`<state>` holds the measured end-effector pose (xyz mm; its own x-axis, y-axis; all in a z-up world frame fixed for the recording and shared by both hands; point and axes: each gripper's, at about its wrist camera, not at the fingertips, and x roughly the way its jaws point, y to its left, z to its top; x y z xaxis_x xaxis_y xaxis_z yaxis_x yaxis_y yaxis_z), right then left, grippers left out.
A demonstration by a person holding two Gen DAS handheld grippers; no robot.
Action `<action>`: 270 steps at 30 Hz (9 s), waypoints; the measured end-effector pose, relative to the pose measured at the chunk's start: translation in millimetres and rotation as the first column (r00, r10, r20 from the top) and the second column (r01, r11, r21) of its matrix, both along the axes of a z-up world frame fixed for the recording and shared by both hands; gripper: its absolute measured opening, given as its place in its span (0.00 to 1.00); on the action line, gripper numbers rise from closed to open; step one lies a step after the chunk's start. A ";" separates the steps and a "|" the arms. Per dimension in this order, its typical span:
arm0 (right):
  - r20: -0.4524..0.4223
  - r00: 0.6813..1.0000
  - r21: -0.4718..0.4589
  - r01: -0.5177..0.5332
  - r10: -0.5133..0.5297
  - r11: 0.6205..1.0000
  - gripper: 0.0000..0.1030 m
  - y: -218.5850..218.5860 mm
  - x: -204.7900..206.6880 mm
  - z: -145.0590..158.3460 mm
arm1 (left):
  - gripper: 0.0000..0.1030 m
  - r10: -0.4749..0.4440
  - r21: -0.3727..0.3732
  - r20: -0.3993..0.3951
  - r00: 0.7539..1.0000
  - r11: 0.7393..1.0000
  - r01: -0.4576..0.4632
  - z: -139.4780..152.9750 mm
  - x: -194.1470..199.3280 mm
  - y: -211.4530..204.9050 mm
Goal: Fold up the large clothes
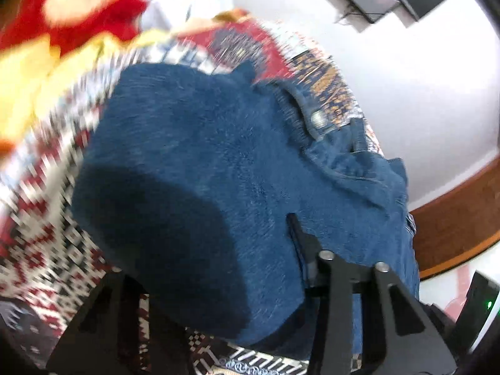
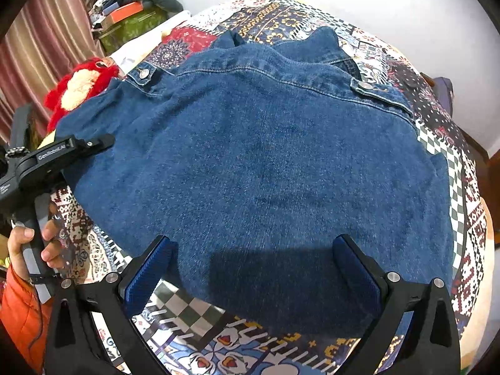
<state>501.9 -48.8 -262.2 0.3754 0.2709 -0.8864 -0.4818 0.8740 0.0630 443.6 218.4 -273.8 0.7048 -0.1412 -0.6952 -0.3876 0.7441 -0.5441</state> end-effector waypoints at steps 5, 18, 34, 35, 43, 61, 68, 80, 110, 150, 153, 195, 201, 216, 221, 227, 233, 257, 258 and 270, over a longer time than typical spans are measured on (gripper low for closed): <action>0.047 0.999 0.015 0.003 -0.004 1.000 1.00 -1.8 -10.2 22.3 | 0.36 -0.027 0.187 0.094 0.995 0.982 0.009 58.5 -7.5 -22.3; 0.087 0.990 0.136 -0.120 0.109 0.983 1.00 64.4 -29.4 50.4 | 0.35 -0.053 0.414 0.231 0.971 0.909 -0.049 152.5 -72.1 -18.3; -0.121 0.966 0.074 -0.221 0.229 0.972 1.00 83.5 -37.2 -0.3 | 0.34 -0.182 0.547 0.132 0.974 0.833 0.082 153.4 -43.9 -75.3; -0.122 0.970 0.101 -0.198 0.210 0.975 1.00 69.1 -36.7 3.4 | 0.34 -0.208 0.553 0.134 0.969 0.827 0.101 158.5 -37.8 -84.5; -0.096 0.992 0.156 0.094 -0.080 0.983 1.00 -74.8 -41.1 41.8 | 0.34 -0.459 0.645 0.116 0.881 0.709 0.285 174.3 -4.9 -195.6; -0.055 0.938 0.188 0.345 -0.341 0.919 1.00 -221.5 -111.1 83.7 | 0.50 -0.667 0.704 -0.293 0.685 0.335 0.627 65.9 -68.1 -319.9; -0.013 0.956 0.220 0.289 -0.293 0.932 1.00 -202.7 -113.1 104.0 | 0.75 -0.712 0.599 -0.208 0.671 0.449 0.663 96.4 -94.5 -305.1; 0.047 0.992 0.245 0.106 -0.121 0.964 1.00 -112.0 -90.6 119.5 | 0.96 -0.527 0.649 -0.107 0.843 0.606 0.461 143.7 -93.6 -185.8; -0.098 0.959 -0.124 0.254 -0.266 0.959 0.79 -175.2 -31.9 -8.4 | 1.00 -0.449 0.391 -0.212 0.868 0.775 0.496 45.6 -75.7 -115.2; -0.090 0.988 0.135 0.137 -0.125 0.981 0.90 -68.4 123.8 17.2 | 1.00 -0.380 0.459 -0.224 0.897 0.771 0.441 51.0 135.0 -106.0; -0.047 0.990 0.110 0.135 -0.131 0.985 0.90 -74.2 115.3 27.5 | 1.00 -0.362 0.486 -0.216 0.907 0.766 0.421 58.7 123.4 -99.9; -0.393 0.919 0.418 0.182 -0.004 0.890 0.83 -59.2 72.9 -26.9 | 0.96 -0.542 -0.211 -0.134 0.830 0.834 0.510 -1.9 72.8 -87.6; -0.351 0.936 0.416 0.147 0.009 0.897 0.49 -62.8 63.7 0.5 | 0.76 -0.555 -0.201 -0.119 0.823 0.825 0.528 20.6 62.8 -100.8; -0.104 0.992 0.450 -0.014 0.068 0.893 0.37 -13.1 11.3 129.5 | 0.73 -0.517 0.006 0.034 0.855 0.856 0.517 152.4 -5.2 -71.3; -0.053 0.994 0.468 -0.064 0.100 0.881 0.37 14.5 -8.9 156.3 | 0.73 -0.486 0.067 0.066 0.872 0.874 0.482 183.4 -33.9 -37.4; -0.055 0.989 0.468 -0.095 0.136 0.878 0.37 56.4 -29.4 159.5 | 0.73 -0.445 0.067 0.056 0.894 0.895 0.442 193.6 -58.1 -7.5; -0.141 0.979 0.451 -0.066 0.144 0.890 0.37 92.8 -32.7 121.4 | 0.73 -0.396 0.015 -0.001 0.918 0.918 0.396 155.5 -71.7 27.3; -0.426 0.883 0.416 -0.001 0.196 0.909 0.57 109.5 41.5 -37.1 | 0.77 -0.365 0.071 -0.184 0.913 0.921 0.382 17.2 -62.4 58.6; -0.420 0.887 0.408 -0.004 0.192 0.913 0.58 107.6 39.2 -30.3 | 0.77 -0.366 0.116 -0.190 0.911 0.913 0.391 22.3 -66.4 57.2; -0.017 0.989 0.250 -0.137 0.146 0.958 0.58 101.1 26.0 70.0 | 0.77 -0.299 0.406 -0.134 0.945 0.853 0.328 86.1 -52.0 65.1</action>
<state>527.8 52.3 -192.3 0.2876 0.5319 -0.7965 -0.5931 0.7519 0.2879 391.6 283.5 -187.7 0.6247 -0.0344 -0.7801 -0.1183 0.9833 -0.1381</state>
